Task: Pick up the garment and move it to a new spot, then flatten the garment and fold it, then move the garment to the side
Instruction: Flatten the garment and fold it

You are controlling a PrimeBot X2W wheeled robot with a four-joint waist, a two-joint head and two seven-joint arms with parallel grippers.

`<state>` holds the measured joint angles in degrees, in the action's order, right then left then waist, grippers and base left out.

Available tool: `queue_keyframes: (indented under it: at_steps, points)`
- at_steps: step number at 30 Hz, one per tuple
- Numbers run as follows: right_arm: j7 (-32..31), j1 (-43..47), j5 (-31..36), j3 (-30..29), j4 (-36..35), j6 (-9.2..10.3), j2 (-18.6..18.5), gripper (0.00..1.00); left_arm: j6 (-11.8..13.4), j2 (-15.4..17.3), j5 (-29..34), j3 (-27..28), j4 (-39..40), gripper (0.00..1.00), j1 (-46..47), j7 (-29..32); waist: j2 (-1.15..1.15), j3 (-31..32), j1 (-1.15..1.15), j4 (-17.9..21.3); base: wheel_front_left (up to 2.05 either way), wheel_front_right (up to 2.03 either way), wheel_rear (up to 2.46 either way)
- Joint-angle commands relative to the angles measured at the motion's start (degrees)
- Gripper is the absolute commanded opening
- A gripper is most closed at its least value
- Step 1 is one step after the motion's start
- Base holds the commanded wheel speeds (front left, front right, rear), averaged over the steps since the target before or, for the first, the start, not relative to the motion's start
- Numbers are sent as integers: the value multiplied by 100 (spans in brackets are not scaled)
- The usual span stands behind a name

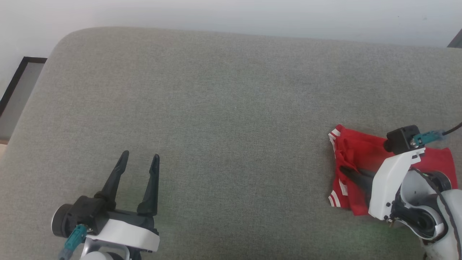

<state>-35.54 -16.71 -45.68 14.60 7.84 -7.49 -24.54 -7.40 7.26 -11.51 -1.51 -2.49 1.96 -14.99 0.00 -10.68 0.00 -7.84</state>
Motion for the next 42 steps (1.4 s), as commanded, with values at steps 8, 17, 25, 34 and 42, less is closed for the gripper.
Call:
queue_keyframes:
  at_steps: [8,17,25,34,42]
  points:
    - [401,-159,-5,198,299,2,44,100,-9,102,-128,-33,-158,100,79,-25,0,28,0,99,0,0,0]
    - [1099,-291,-259,511,230,2,-221,100,-9,243,-265,-52,-423,100,-50,-25,0,248,0,350,0,0,0]
    - [3003,-299,-499,806,930,2,-569,100,-10,288,-384,17,-692,100,-191,-25,0,604,0,663,0,0,0]
    - [4849,-321,-181,1090,1794,2,-728,100,-10,220,-430,303,-755,100,-394,-25,0,952,0,889,0,0,0]
    - [5074,-45,497,418,1540,2,-517,100,-10,94,-440,736,-553,100,-755,-25,0,1174,0,984,0,0,0]
